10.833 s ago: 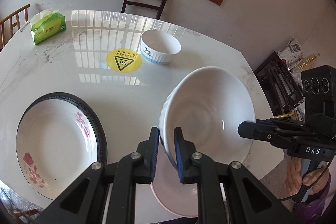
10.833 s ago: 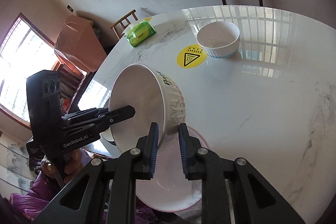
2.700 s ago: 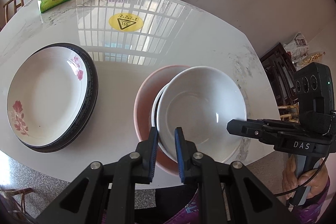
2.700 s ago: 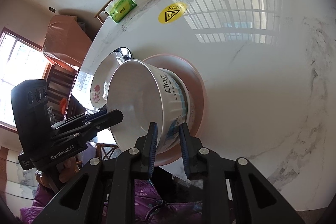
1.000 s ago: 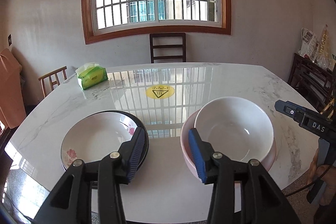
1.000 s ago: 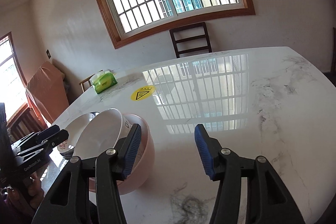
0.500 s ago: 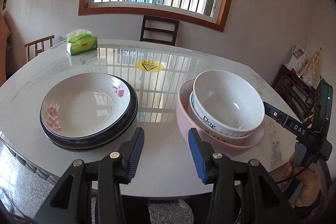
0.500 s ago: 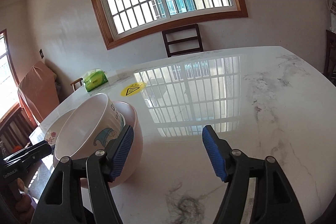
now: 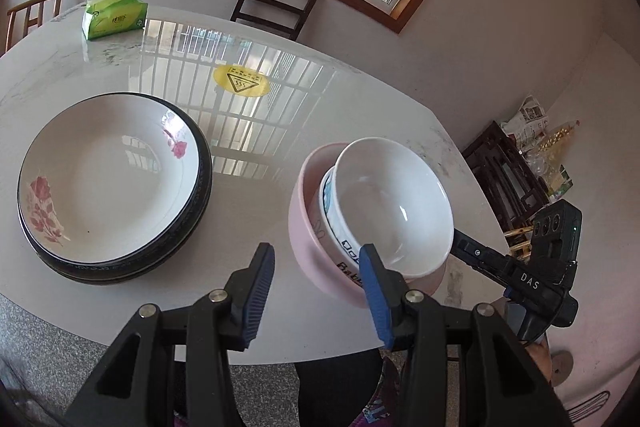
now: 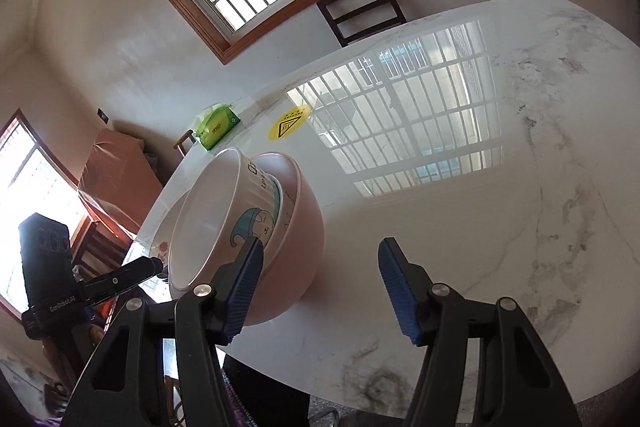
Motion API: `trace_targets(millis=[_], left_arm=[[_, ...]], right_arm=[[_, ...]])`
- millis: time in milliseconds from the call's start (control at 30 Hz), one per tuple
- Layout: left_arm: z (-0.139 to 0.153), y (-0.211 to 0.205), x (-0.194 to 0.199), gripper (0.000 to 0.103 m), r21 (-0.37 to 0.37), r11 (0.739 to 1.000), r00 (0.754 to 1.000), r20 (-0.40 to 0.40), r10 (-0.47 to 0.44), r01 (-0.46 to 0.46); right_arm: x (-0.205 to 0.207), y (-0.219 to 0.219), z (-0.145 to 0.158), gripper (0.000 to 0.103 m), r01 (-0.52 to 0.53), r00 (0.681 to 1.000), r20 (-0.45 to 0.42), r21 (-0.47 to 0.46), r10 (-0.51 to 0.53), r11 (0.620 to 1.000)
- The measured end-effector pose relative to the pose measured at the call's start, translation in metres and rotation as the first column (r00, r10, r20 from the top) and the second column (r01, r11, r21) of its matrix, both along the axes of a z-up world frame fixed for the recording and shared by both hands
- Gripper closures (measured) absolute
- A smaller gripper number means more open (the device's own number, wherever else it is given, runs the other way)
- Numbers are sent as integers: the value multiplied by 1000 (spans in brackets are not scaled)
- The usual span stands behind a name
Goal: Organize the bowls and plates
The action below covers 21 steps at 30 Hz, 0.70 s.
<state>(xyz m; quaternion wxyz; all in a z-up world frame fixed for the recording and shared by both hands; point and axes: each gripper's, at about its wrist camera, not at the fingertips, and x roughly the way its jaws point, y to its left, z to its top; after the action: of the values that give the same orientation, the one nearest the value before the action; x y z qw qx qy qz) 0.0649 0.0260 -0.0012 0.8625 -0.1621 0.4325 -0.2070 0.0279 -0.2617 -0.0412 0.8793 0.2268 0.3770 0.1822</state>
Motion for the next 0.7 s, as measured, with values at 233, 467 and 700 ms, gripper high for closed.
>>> trace_targets(millis=[233,467,700], left_arm=[[-5,0,29,58,-39,999,990,-140,-32,27],[-6,7,39,60,-35,999,977,-210,21,-29],[-17,7,53,56,-8,997,946,-314,76,-83]], right_arm=[[18,11,14,57,-45,998,-58,-117,39,992],[34,9,15,58,-109,985,-145,-127,90,986],[50,7,11,59,-162,959,-244,-64,142,985]])
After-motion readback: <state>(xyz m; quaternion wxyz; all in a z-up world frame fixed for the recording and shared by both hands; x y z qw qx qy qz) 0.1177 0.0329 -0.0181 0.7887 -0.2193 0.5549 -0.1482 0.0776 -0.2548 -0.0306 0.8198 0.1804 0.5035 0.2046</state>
